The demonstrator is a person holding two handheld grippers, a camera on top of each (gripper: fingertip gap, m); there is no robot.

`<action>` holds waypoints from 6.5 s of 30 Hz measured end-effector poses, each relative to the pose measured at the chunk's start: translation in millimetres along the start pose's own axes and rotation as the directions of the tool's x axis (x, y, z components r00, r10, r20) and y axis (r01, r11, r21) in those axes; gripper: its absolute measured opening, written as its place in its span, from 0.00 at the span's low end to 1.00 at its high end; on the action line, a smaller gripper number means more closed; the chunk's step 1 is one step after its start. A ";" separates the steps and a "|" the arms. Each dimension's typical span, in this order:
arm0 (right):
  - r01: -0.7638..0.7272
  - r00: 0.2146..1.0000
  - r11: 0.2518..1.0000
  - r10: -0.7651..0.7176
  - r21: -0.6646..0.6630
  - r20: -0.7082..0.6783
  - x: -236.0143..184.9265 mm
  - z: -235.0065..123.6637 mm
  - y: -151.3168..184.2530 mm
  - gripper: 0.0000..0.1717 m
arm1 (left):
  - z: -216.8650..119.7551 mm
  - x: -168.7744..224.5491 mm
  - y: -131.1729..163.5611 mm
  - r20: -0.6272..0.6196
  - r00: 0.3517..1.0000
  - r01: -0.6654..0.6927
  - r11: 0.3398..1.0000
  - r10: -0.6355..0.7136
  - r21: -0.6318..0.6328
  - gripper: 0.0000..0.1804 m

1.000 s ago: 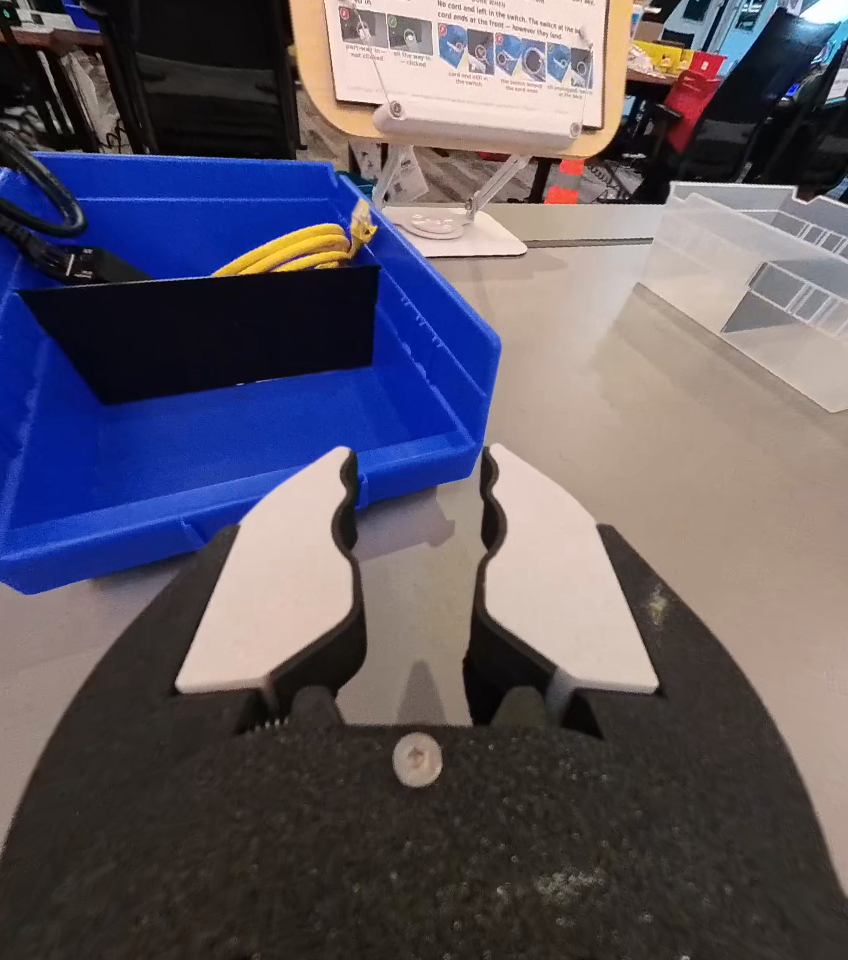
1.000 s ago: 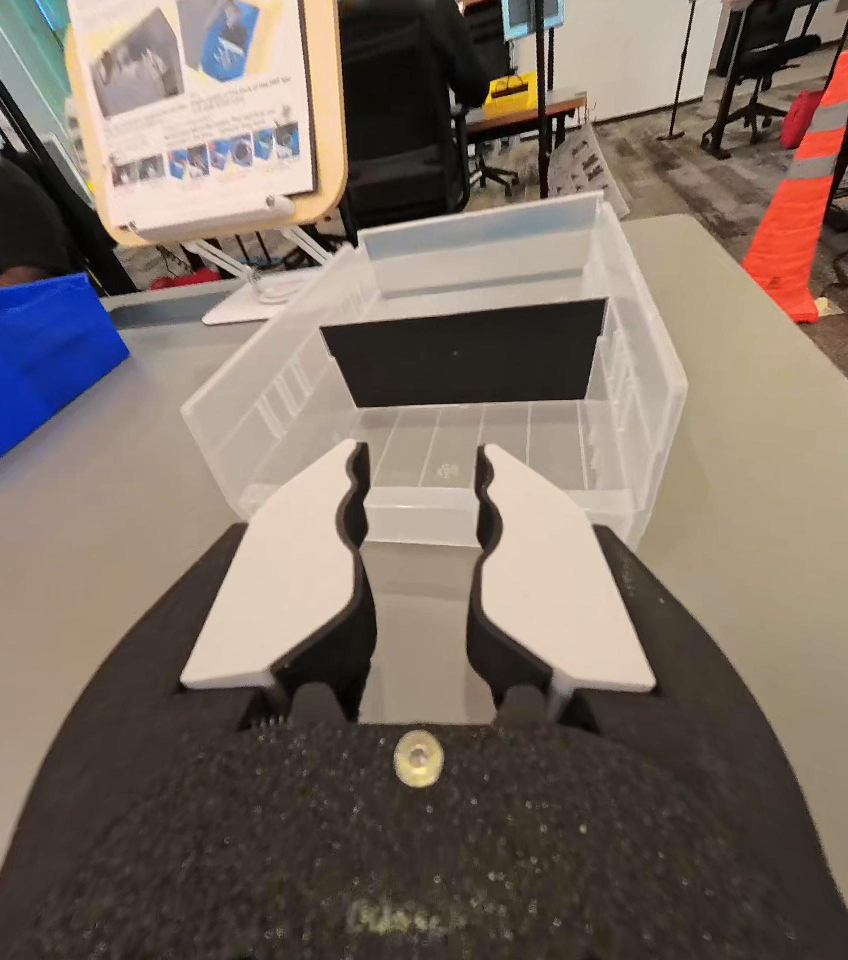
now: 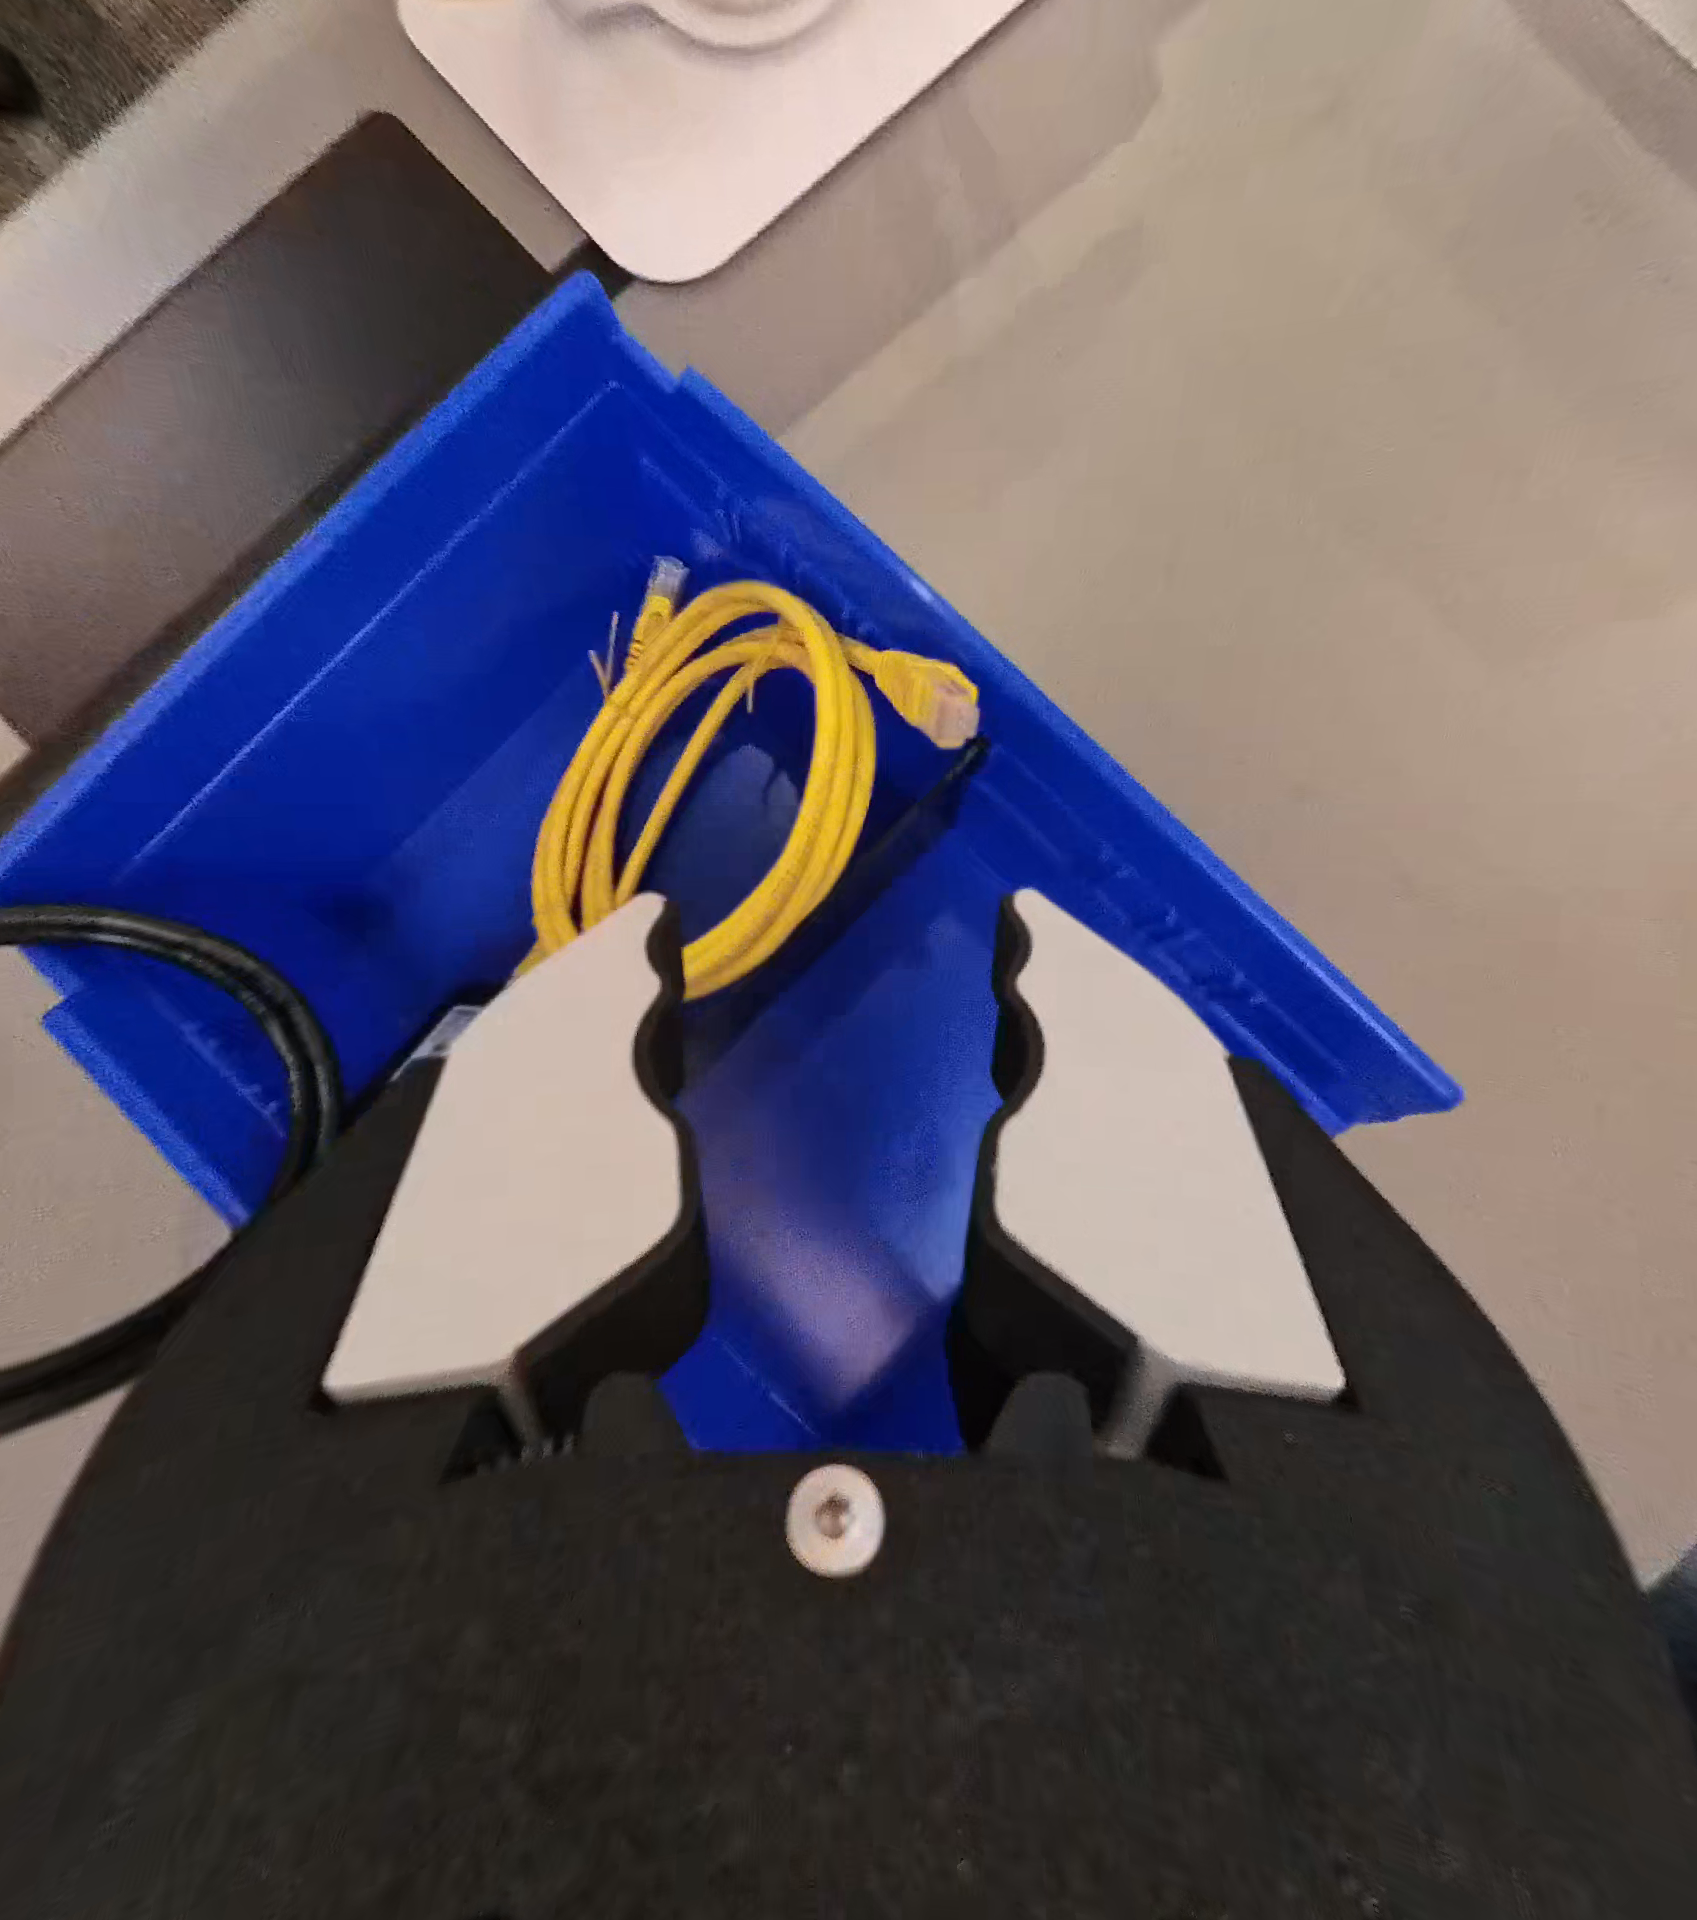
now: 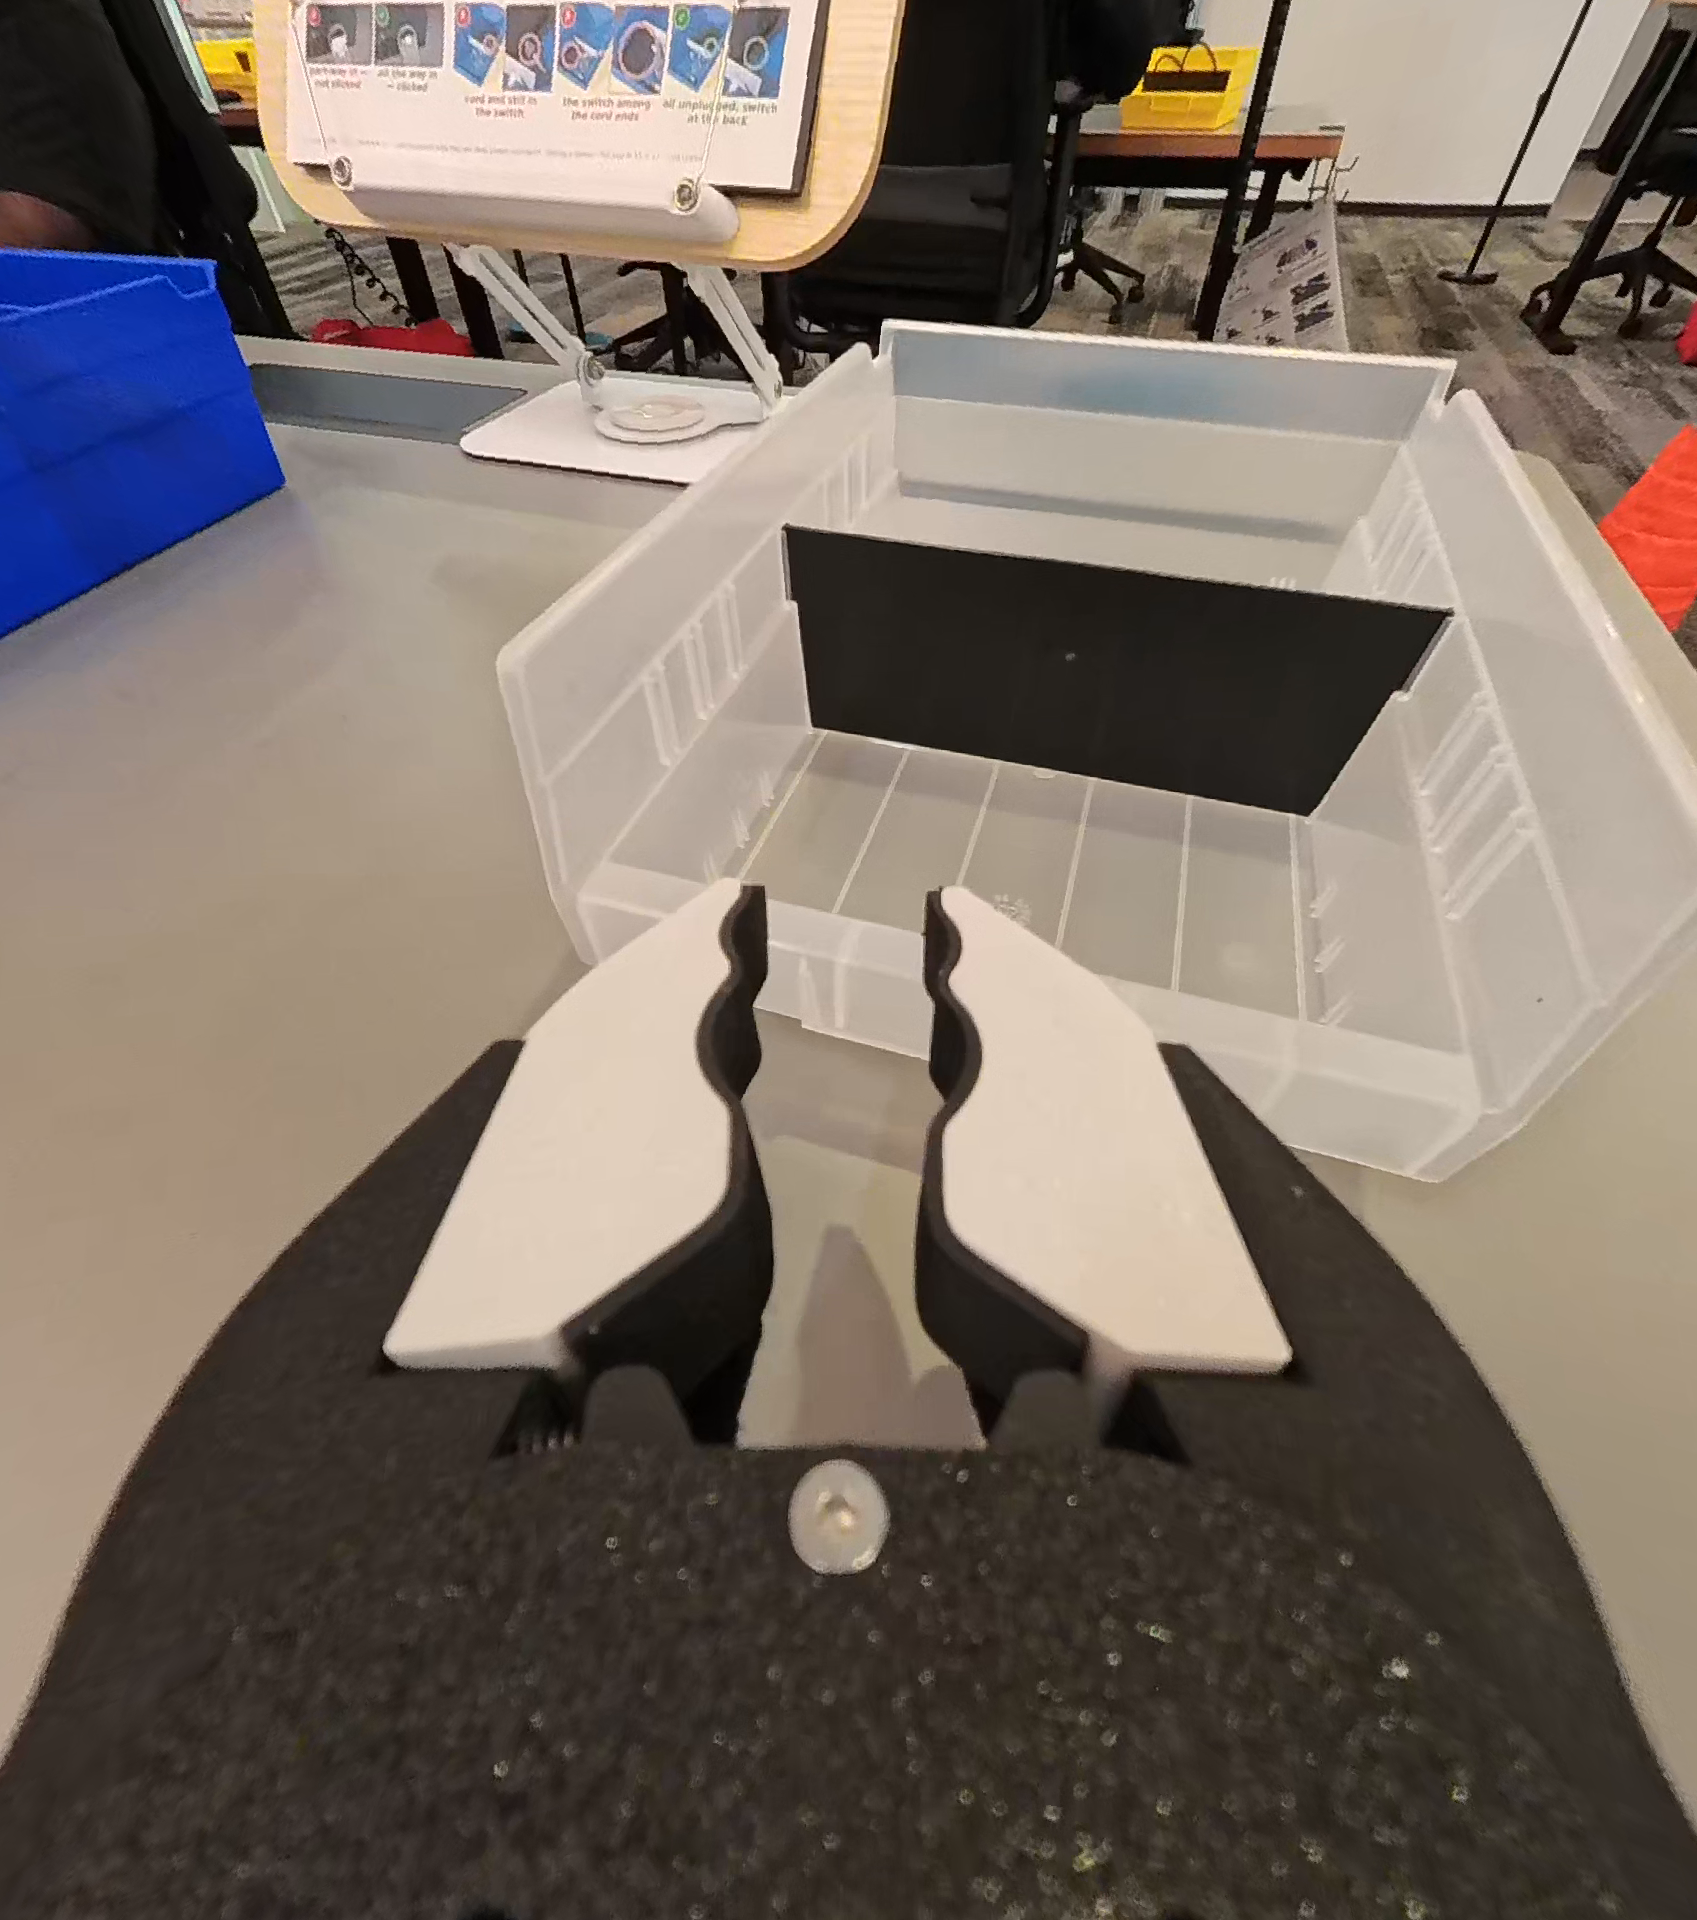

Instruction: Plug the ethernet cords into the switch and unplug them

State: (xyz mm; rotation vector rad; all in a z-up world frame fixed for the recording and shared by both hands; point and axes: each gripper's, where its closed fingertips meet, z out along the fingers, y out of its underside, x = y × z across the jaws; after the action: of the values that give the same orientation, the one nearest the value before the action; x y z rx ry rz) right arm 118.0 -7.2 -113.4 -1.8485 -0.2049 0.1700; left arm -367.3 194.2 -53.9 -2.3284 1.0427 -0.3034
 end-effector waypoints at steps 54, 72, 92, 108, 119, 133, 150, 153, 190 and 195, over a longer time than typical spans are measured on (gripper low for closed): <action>0.091 0.837 0.978 -0.178 0.190 0.517 -171.2 36.6 -107.5 0.29 | -197.8 125.6 -188.8 -0.491 0.869 0.303 0.846 -0.057 0.439 0.05; -0.335 0.412 0.941 0.099 0.050 0.906 -277.9 16.3 -155.1 0.14 | -123.3 286.1 -183.5 -0.930 0.367 0.445 0.875 0.014 0.189 0.07; -0.561 0.087 0.708 0.566 -0.429 0.820 -247.4 45.8 -136.5 0.14 | -18.5 279.0 -25.3 -0.343 0.885 -0.148 0.890 0.314 0.432 0.26; -0.326 0.387 0.894 0.423 -0.307 0.819 -253.4 58.4 -103.1 0.27 | -10.0 272.3 -22.4 -0.197 0.945 -0.154 0.887 0.260 0.436 0.07; 0.128 0.611 0.988 -0.144 0.083 0.778 -223.7 56.3 -92.8 0.34 | -11.8 237.8 -15.3 -0.263 0.961 0.033 0.907 0.088 0.420 0.06; 0.823 0.320 0.376 -0.926 0.426 0.198 -250.9 94.7 -82.9 0.29 | -20.0 292.0 -26.6 -0.375 0.920 0.052 0.910 0.117 0.411 0.08; 0.908 -0.009 -0.031 -0.999 0.418 -0.053 -258.6 129.1 -144.5 0.15 | -37.9 264.2 -51.4 -0.186 0.978 0.032 0.823 0.090 0.567 0.14; 0.909 -0.009 -0.019 -1.000 0.416 -0.028 -262.0 136.8 -149.1 0.15 | -39.3 247.1 -57.2 -0.062 0.994 -0.040 0.815 0.093 0.578 0.15; 0.742 0.215 0.293 -0.956 0.604 0.200 -257.4 143.2 -176.0 0.15 | -44.3 243.3 -127.2 0.207 0.557 -0.517 0.141 0.804 0.844 0.14; 0.728 0.207 0.318 -0.947 0.607 0.247 -257.5 143.5 -170.2 0.15 | -43.2 243.8 -129.2 0.243 0.570 -0.517 0.113 0.785 0.849 0.16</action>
State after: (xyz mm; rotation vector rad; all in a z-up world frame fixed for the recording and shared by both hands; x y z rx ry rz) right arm -173.6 115.3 12.4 -0.9726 -1.5520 -0.0491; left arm -142.5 65.6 50.6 -0.7074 1.4911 -0.6136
